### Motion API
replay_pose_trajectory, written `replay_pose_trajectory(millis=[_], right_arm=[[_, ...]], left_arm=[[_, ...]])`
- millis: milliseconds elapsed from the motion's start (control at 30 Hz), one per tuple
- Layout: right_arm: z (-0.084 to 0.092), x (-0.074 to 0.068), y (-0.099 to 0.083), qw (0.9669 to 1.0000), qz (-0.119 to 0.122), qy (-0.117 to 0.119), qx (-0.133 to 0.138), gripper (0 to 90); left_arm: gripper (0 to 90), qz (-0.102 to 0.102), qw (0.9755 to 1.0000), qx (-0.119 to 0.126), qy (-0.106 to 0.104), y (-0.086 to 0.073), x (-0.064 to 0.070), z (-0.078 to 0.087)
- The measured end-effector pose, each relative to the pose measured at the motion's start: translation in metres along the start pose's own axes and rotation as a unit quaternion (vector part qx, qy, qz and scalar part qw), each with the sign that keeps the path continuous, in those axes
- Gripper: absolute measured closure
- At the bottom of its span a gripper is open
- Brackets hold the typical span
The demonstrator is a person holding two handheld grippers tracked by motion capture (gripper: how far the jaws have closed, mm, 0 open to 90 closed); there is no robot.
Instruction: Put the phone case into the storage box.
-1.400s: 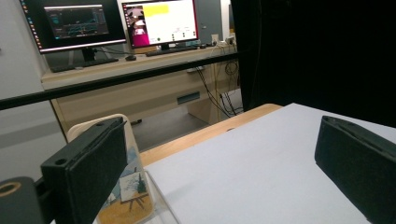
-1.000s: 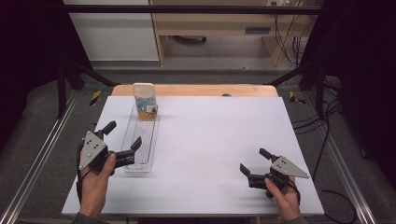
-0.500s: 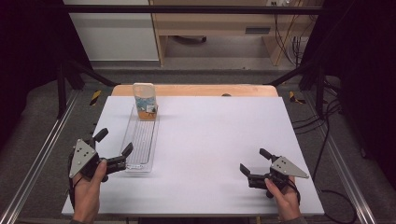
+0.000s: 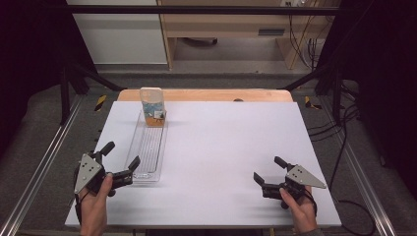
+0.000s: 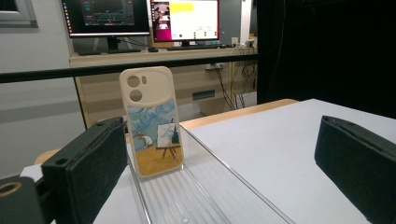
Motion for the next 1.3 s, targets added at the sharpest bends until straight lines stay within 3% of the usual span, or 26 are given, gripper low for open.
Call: replay_pose_trajectory(millis=[700, 733, 833, 1133, 1300], right_arm=[[0.001, 0.002, 0.001, 1.0, -0.001, -0.006, 0.003, 2.4], [0.001, 0.002, 0.001, 1.0, -0.001, -0.006, 0.003, 2.4], [0.002, 0.004, 0.001, 0.9999, -0.001, -0.01, 0.003, 2.4], [0.004, 0.01, 0.0, 0.9995, 0.003, -0.031, 0.007, 2.4], [0.005, 0.017, 0.0, 0.9983, 0.013, -0.057, 0.01, 2.4]], left_arm=[[2.5, -0.009, 0.9997, -0.005, -0.024, -0.018, 0.013, 0.002], [2.5, -0.014, 0.9992, 0.005, -0.037, -0.016, 0.015, 0.0], [2.5, -0.015, 0.9993, 0.003, -0.033, -0.018, 0.016, 0.0], [2.6, -0.021, 0.9992, -0.005, -0.033, -0.027, 0.02, 0.0], [2.6, -0.018, 0.9994, -0.004, -0.028, -0.03, 0.019, 0.001]])
Point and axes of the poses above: each handheld gripper's, and its own axes: z roughly backward along the jaws, y roughly out of its top, x roughly to its right, the point moved 6 cm from there along -z, roughly forward along the jaws, and after that the axes turned 9 degrees about -z, right-handed, at the moved point
